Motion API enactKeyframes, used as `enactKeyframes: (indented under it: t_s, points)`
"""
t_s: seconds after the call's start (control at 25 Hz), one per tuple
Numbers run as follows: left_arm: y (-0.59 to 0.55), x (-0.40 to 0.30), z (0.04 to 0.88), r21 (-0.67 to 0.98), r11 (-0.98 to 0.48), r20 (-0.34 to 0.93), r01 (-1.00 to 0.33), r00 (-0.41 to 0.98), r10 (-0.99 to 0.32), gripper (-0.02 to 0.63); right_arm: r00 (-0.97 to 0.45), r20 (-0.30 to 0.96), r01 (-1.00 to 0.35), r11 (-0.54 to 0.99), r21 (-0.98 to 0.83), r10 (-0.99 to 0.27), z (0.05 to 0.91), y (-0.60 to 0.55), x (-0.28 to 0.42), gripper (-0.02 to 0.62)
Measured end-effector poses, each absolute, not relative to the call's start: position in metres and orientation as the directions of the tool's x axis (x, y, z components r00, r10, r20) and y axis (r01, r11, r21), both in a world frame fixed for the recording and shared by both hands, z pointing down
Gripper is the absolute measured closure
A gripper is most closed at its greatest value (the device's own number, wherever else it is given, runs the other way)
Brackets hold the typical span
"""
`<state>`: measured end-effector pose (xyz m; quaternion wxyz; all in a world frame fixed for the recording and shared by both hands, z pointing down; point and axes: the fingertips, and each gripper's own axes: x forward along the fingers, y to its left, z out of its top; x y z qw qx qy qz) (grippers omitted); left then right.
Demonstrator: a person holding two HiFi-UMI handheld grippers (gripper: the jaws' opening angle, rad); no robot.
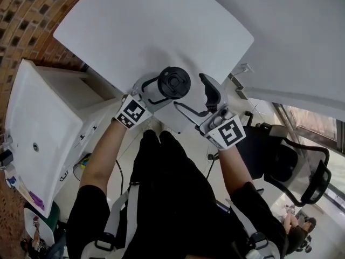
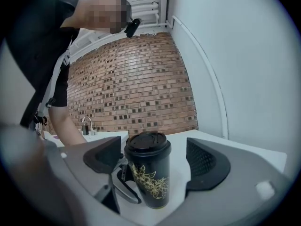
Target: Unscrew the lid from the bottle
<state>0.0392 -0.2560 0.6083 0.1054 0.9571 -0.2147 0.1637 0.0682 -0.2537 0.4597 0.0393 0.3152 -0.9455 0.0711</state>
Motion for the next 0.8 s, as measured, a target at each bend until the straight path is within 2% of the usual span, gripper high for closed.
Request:
enactKeyframes:
  t_s: [0.32, 0.8]
  points:
    - [-0.26, 0.047, 0.616, 0.131, -0.905, 0.351, -0.405, 0.873, -0.34, 0.229, -0.782, 0.139, -0.622, 0.776, -0.109, -0.608, 0.472, -0.249, 0.073, 0.161]
    - [-0.265, 0.055, 0.612, 0.121, -0.931, 0.325, -0.344, 0.9, -0.29, 0.23, -0.777, 0.142, -0.628, 0.77, -0.109, -0.613, 0.472, -0.253, 0.044, 0.152]
